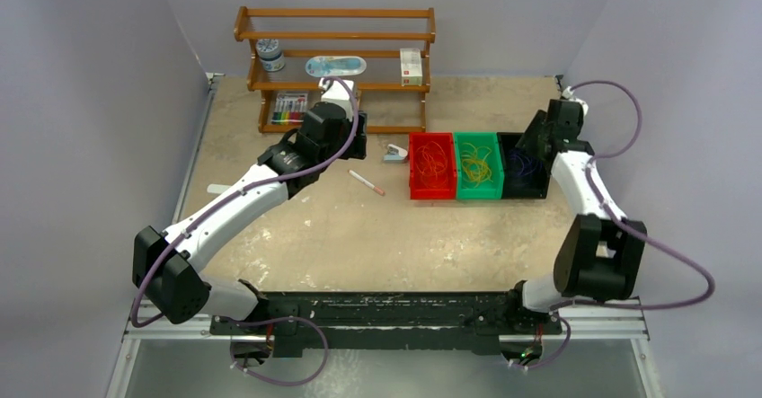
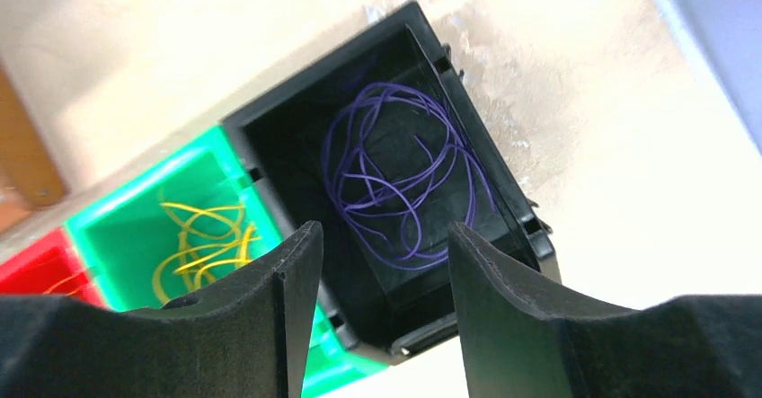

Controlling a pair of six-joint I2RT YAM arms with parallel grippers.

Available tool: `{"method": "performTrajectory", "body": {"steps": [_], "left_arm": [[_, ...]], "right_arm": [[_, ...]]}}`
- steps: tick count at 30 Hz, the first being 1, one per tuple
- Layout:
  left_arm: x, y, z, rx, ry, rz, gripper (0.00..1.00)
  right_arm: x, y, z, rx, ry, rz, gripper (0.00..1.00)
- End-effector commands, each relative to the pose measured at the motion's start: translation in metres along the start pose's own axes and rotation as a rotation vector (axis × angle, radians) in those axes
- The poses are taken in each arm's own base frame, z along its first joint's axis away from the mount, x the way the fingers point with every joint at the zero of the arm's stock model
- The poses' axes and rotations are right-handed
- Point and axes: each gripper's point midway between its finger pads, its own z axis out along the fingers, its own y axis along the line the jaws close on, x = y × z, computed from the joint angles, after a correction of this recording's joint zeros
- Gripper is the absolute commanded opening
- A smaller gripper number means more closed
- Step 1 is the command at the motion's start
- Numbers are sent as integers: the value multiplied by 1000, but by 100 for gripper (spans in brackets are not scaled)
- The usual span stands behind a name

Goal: Untangle the cables

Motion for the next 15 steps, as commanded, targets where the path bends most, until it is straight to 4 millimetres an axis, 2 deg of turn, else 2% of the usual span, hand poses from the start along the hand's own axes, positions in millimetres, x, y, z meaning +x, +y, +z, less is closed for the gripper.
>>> {"method": "performTrajectory", "body": {"steps": [1, 4, 6, 10, 15], "left_arm": [[-20, 9, -5, -52, -97, -79, 64], [-26, 23, -14, -108, -160, -130, 64], [-33, 35, -27, -156, -220, -167, 65], [-41, 66, -53, -277, -316, -220, 67], [-34, 100, -84, -401, -399, -306, 67]], "right_arm": [[-58, 11, -58, -78, -212, -37, 57], [-87, 54, -113, -365, -378, -143, 58], [-95, 80, -156, -559, -491, -205, 63], [-100, 105, -226, -803, -662, -244, 66], [-78, 107, -250, -907, -747, -291, 73]]}}
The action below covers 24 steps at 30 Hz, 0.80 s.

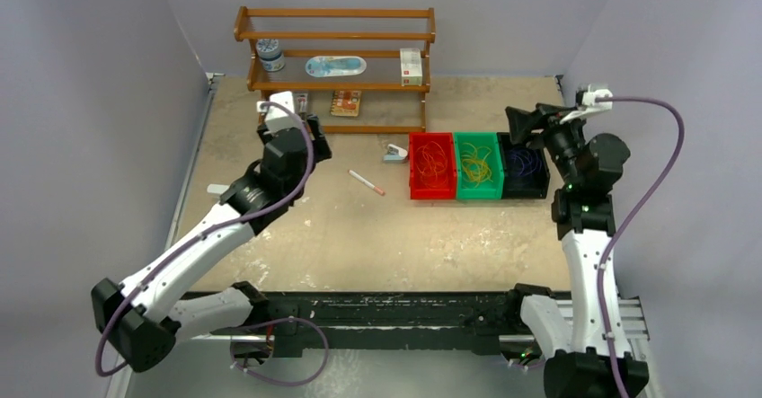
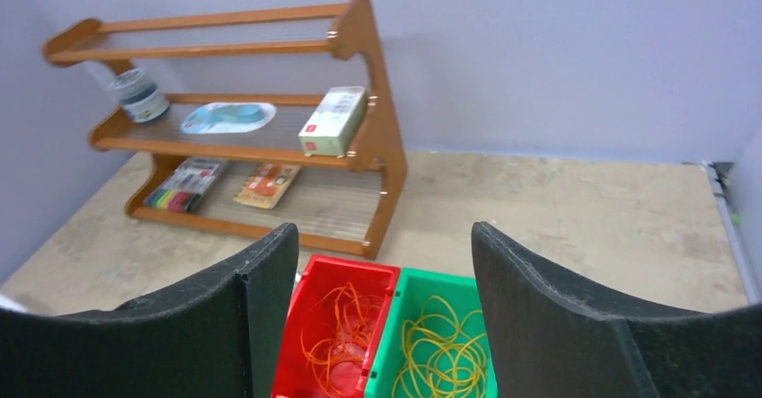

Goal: Untangle the cables

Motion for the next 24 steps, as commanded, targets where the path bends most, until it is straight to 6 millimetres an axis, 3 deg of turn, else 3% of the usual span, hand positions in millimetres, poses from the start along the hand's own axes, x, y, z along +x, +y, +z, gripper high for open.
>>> {"method": "performTrajectory", "body": {"steps": [1, 6, 12, 14, 24], "left_arm": [[-25, 40, -18, -149, -154, -152, 67], [-17, 69, -40, -178, -206, -242, 69], [-3, 97, -56, -221, -236, -284, 72], [1, 101, -57, -228, -239, -283, 73], [13, 103, -52, -239, -233, -247, 75]], "right_arm": [[-2, 33, -14, -183, -84, -78, 73], [-4, 29, -41, -114, -154, -152, 78], [-5, 17, -70, 1, -237, -158, 95], [-1, 13, -73, 23, -242, -149, 99], [2, 10, -69, 26, -244, -136, 99]]}}
